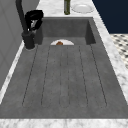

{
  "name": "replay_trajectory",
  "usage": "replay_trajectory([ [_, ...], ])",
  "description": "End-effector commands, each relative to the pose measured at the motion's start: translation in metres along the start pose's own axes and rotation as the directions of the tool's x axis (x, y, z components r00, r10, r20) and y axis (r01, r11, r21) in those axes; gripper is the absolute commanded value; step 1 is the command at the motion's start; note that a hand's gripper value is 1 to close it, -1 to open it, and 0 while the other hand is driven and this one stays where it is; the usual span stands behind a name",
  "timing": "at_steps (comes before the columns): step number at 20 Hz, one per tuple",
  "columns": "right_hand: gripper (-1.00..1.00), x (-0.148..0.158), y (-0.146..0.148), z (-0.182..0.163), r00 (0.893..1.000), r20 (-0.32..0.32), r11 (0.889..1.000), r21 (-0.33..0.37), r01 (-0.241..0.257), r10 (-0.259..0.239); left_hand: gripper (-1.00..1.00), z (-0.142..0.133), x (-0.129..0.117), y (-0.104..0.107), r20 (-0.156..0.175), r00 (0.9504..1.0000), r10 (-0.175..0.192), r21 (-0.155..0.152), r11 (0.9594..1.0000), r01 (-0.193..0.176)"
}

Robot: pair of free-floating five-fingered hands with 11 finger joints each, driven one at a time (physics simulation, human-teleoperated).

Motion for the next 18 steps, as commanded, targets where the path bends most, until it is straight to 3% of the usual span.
replay_trajectory([
  [1,1.00,0.004,-0.011,-0.010,0.999,0.033,0.995,0.099,-0.002,-0.001,0.00,0.000,0.000,0.000,0.000,1.0000,0.000,0.000,1.0000,0.000],
  [4,1.00,0.011,-0.011,-0.012,0.999,0.033,0.991,0.134,-0.015,0.011,0.00,0.000,0.000,0.000,0.000,1.0000,0.000,0.000,1.0000,0.000],
  [12,1.00,0.026,-0.012,-0.015,0.992,0.032,0.972,0.195,-0.129,0.125,0.00,0.000,0.000,0.000,0.000,1.0000,0.000,0.000,1.0000,0.000],
  [18,1.00,0.044,-0.021,-0.025,0.987,-0.070,0.967,0.221,-0.129,0.147,0.00,0.000,0.000,0.000,0.000,1.0000,0.000,0.000,1.0000,0.000],
])
